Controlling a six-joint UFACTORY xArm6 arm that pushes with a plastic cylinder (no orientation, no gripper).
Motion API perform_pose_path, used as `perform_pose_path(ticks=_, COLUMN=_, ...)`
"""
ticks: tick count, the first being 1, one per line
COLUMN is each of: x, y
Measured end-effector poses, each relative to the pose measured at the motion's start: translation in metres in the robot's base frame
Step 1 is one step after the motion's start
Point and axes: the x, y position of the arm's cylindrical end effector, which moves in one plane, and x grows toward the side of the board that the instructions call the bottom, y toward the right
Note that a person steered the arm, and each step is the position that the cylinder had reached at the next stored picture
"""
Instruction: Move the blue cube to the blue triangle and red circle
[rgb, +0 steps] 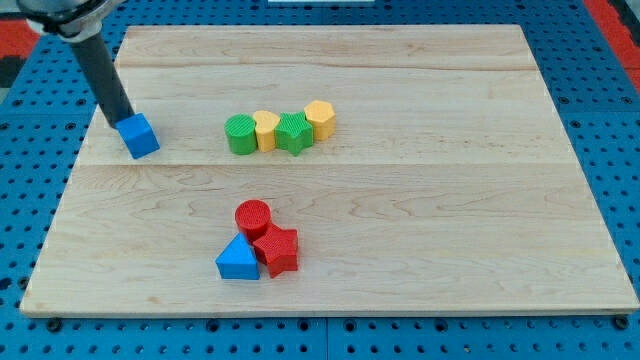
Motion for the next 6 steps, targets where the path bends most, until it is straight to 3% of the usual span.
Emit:
perform_pose_path(ticks=2, x=0.059, y=0.057)
perform_pose_path(ticks=4, x=0.043, y=0.076)
perform_pose_path(ticks=6, x=0.12, y=0.133)
